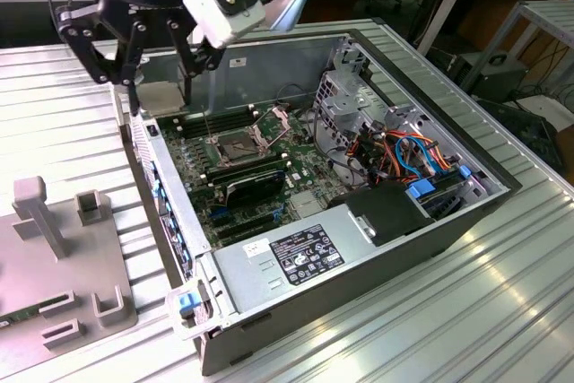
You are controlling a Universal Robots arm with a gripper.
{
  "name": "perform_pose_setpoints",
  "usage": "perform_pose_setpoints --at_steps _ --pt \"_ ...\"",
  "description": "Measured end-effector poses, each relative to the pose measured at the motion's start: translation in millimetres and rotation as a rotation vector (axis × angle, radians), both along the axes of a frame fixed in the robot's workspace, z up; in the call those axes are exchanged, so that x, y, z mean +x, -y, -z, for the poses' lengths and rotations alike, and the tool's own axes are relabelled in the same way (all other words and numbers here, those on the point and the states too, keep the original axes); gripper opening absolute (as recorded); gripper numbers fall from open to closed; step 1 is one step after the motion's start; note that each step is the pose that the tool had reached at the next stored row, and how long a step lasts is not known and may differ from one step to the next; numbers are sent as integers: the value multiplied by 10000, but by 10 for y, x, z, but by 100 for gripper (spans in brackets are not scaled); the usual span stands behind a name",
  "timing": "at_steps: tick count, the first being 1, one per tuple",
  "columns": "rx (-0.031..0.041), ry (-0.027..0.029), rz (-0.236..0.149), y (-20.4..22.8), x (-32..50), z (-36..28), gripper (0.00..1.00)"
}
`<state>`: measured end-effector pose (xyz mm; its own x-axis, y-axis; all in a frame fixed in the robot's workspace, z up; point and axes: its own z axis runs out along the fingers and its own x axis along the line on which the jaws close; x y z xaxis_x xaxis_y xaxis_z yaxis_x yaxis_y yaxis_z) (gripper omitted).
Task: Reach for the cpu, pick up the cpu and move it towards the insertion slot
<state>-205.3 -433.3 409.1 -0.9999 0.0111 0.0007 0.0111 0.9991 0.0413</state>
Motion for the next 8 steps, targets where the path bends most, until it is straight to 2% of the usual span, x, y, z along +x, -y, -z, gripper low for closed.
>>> perform_pose_setpoints --at_steps 3,4,5,7,8 --pt "0 0 -2 -16 135 0 55" --pt "0 0 -1 -33 246 0 55" --pt "1 1 -2 -42 301 0 55" --pt "0 0 -1 -79 399 0 55" --pt "1 0 -1 -120 475 1 55"
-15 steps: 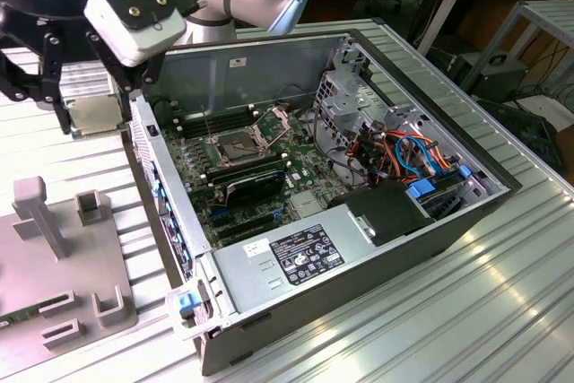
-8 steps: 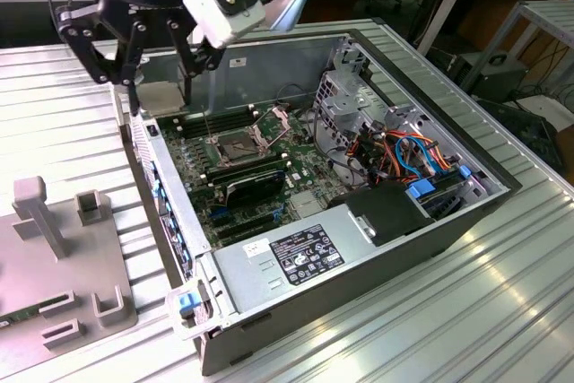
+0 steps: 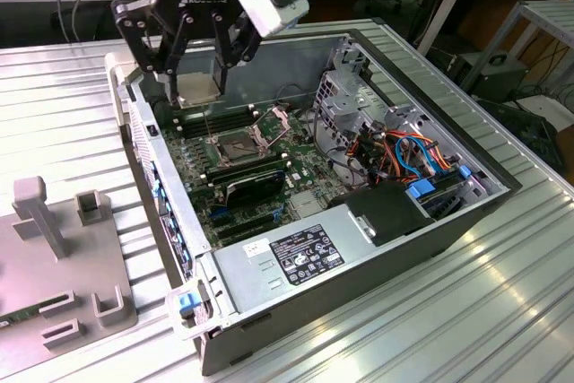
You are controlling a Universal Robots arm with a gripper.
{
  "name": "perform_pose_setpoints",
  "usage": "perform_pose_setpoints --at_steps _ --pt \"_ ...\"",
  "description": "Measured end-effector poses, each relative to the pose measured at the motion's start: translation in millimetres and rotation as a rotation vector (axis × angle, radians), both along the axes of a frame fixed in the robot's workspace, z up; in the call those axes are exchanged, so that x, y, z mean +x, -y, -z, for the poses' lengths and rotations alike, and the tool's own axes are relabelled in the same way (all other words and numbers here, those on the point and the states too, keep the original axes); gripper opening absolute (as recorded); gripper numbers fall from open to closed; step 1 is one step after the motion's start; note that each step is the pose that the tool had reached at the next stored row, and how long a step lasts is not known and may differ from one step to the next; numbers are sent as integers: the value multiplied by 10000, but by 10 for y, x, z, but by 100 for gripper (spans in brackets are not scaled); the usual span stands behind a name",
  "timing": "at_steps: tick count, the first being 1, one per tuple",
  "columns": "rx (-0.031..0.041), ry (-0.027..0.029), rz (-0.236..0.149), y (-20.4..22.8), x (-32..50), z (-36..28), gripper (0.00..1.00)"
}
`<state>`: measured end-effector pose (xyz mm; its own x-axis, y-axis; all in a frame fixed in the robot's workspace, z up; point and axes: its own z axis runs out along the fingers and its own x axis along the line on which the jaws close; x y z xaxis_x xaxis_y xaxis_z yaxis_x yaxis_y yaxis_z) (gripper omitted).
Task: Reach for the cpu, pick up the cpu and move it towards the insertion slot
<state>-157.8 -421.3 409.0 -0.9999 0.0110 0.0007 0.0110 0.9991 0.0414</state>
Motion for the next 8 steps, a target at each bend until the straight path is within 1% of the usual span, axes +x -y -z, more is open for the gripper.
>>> perform_pose_setpoints --at_steps 2,3,4,6,7,8 --pt "0 0 0 -103 163 2 55" --pt "-1 -1 0 -149 218 2 55" --pt "0 1 0 -223 290 6 55" --pt "-1 0 1 -315 349 9 55" --pt "-1 0 0 -400 405 14 55" --pt "-1 0 0 -459 444 19 55"
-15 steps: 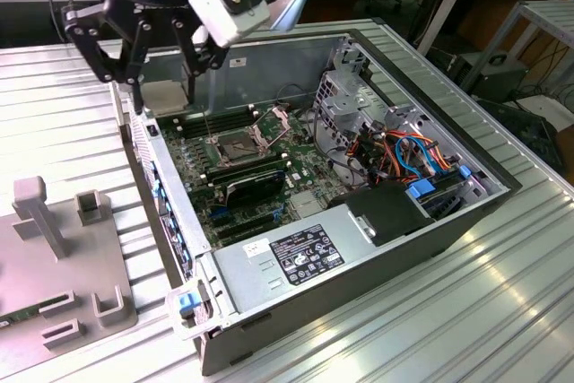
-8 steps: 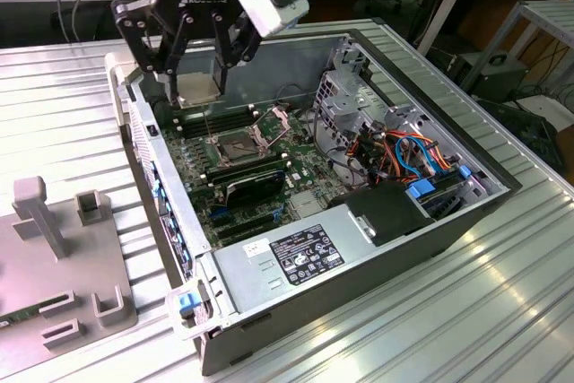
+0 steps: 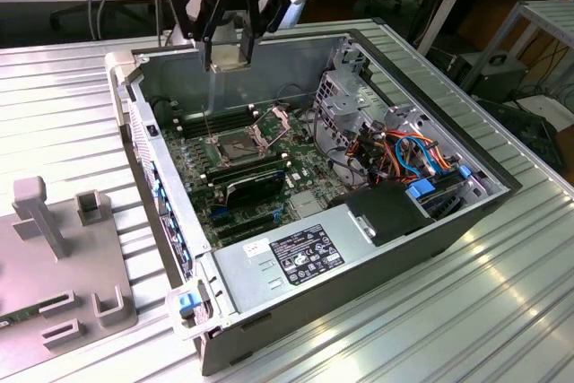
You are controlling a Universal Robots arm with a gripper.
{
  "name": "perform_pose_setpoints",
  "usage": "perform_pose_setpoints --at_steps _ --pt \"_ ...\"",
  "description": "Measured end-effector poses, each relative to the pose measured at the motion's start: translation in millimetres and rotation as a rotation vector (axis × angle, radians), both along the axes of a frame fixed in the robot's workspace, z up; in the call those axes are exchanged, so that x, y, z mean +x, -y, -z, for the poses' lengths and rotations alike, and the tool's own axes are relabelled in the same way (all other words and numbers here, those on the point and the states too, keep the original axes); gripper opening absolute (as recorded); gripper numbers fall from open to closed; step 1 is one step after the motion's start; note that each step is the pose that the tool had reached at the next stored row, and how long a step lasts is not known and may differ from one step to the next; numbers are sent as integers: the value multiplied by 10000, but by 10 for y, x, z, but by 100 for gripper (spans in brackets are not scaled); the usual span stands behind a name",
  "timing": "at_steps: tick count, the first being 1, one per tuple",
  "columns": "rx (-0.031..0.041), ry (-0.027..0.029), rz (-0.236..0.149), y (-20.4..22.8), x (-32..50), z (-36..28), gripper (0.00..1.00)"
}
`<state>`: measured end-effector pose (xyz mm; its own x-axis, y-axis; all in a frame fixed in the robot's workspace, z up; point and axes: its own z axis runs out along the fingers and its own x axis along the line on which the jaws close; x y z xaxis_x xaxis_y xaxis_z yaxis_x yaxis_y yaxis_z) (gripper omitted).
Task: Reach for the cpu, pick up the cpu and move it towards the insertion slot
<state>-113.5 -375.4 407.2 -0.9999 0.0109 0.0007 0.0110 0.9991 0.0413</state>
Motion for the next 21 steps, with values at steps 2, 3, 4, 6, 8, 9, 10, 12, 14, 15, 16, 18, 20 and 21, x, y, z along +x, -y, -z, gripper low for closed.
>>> perform_pose_setpoints --at_steps 2,3,4,6,8,9,10,12,14,15,16,18,20,21 --pt "0 0 -1 -105 84 10 55" --pt "1 0 0 -140 115 15 55" --pt "-1 -2 0 -207 172 23 55" --pt "-1 -1 1 -332 250 36 55" --pt "3 2 1 -400 279 44 55" --pt "1 1 0 -410 283 46 55" --pt "0 0 0 -420 289 48 55" --pt "0 -1 -2 -422 289 48 55" --pt "-1 -1 0 -422 289 48 55" --pt "0 -1 0 -422 289 49 55" --pt "0 -1 0 -422 289 49 55" --pt "0 -1 0 -422 289 49 55" --pt "0 -1 0 -422 289 56 55" --pt "0 -1 0 -422 289 56 55"
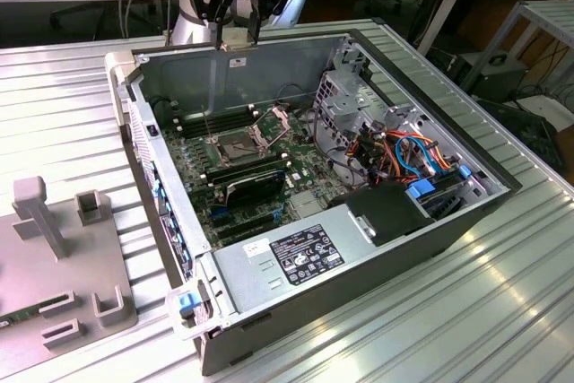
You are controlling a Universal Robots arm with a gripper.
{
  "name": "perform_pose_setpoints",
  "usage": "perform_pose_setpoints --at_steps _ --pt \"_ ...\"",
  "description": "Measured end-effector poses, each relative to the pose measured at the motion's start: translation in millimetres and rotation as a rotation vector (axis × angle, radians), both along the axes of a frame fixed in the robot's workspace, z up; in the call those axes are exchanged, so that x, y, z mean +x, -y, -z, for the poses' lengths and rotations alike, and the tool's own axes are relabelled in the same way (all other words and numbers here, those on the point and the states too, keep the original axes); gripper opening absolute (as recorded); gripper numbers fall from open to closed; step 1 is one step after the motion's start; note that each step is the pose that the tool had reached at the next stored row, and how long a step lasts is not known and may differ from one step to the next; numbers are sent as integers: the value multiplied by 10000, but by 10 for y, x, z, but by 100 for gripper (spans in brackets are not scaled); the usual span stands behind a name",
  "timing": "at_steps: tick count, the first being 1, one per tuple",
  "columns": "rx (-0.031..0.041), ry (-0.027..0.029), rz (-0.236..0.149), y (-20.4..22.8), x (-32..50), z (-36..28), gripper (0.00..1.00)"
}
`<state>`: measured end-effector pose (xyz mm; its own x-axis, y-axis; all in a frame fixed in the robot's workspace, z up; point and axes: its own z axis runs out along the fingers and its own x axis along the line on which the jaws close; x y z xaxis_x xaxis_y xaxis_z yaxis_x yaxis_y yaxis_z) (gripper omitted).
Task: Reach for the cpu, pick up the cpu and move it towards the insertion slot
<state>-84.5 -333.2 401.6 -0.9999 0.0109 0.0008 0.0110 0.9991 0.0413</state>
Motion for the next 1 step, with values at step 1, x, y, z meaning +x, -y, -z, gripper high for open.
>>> perform_pose_setpoints --at_steps 1 --pt "0 0 0 0 0 0 55"
